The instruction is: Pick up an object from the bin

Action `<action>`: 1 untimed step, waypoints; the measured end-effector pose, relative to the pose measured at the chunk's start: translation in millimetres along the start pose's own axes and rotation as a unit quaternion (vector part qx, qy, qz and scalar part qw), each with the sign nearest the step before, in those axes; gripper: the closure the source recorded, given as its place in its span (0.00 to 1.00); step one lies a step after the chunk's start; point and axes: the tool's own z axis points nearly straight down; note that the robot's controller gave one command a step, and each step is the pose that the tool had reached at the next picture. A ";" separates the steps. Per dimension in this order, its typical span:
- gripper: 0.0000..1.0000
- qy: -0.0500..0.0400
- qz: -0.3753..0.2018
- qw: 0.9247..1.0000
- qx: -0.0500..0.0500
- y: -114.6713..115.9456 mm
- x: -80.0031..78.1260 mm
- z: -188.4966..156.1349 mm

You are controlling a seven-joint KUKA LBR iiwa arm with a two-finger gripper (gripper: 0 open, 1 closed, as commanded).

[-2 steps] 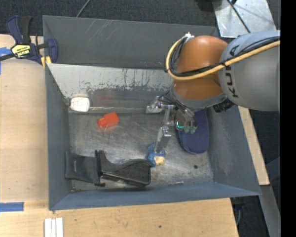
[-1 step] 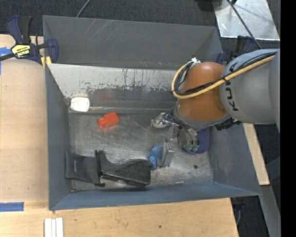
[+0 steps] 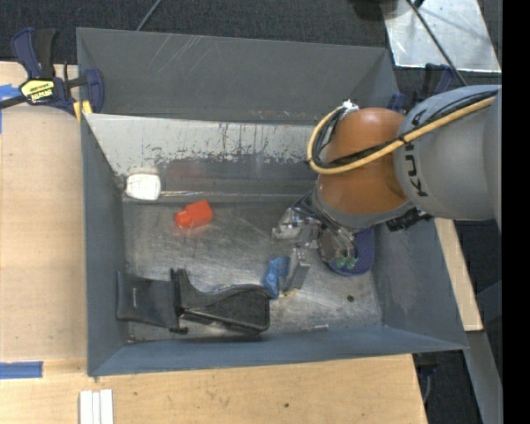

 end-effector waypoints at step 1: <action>1.00 -0.006 0.009 1.000 0.003 7.2 6.6 -126.2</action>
Offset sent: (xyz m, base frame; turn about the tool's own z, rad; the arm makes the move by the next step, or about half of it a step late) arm -0.0093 0.0067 0.1209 0.0202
